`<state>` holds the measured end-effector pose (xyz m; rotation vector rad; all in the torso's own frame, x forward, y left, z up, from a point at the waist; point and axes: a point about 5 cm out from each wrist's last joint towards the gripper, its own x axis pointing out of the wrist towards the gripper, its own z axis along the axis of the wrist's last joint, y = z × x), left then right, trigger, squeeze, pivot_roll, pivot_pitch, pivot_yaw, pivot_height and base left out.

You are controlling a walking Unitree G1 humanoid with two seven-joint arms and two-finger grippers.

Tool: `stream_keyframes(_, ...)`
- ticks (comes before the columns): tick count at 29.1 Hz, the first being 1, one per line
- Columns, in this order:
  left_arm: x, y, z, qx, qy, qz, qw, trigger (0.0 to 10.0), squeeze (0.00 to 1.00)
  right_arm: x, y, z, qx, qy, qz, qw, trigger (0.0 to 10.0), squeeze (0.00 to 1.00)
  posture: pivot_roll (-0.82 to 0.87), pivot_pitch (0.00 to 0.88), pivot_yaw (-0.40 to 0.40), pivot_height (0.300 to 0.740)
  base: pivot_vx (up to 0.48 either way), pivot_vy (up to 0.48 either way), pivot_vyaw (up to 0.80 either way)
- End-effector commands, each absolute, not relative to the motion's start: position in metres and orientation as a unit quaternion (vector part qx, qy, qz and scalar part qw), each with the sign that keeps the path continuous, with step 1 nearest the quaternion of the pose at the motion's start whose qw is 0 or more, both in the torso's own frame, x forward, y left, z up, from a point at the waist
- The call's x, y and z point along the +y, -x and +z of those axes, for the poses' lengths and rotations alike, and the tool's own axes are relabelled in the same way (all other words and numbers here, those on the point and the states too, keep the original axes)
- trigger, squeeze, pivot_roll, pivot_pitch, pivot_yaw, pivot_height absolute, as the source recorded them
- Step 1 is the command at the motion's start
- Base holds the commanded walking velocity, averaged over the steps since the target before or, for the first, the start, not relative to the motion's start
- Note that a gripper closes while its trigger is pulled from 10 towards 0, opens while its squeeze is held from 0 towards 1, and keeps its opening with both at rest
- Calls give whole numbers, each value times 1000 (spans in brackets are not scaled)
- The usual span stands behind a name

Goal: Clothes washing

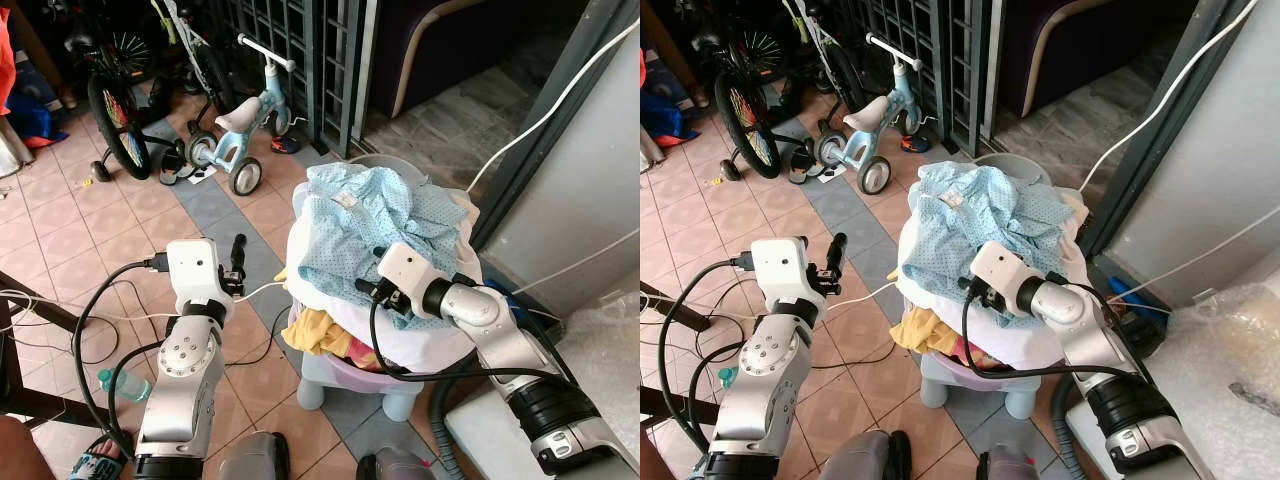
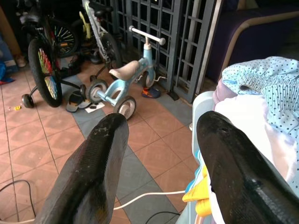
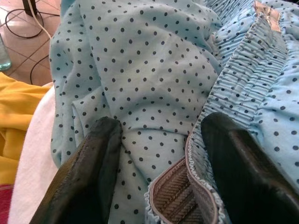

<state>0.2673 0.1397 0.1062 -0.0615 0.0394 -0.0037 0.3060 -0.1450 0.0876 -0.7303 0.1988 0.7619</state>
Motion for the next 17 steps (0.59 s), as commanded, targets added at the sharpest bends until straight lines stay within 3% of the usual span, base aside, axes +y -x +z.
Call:
stream_keyframes(1,139,-268,109,17,26,-6,999,10000,0,-156,-314,88,86,402,314,856,10000,0,12,103,54,740,0,0,0)
stream_keyframes(6,142,-270,111,15,22,-4,1000,10000,0,-175,-327,114,29,385,205,899,10000,0,15,98,52,740,0,0,0)
stream_keyframes(13,140,-267,108,20,24,-4,999,10000,0,-200,-319,116,19,375,147,915,9882,0,10,91,50,740,0,0,0)
stream_keyframes(14,139,-267,108,21,25,-5,999,10000,0,-204,-316,111,35,373,143,916,7255,0,-1,89,50,740,0,0,0)
stream_keyframes(15,138,-267,107,22,26,-7,999,10000,0,-206,-315,107,44,371,140,917,7255,0,-1,89,50,740,0,0,0)
stream_keyframes(16,137,-267,106,23,26,-9,999,10000,0,-209,-310,97,70,358,139,921,0,0,-6,87,52,740,0,0,0)
stream_keyframes(17,137,-267,106,23,26,-9,999,10000,0,-209,-310,97,70,358,139,921,0,0,-6,87,52,740,0,0,0)
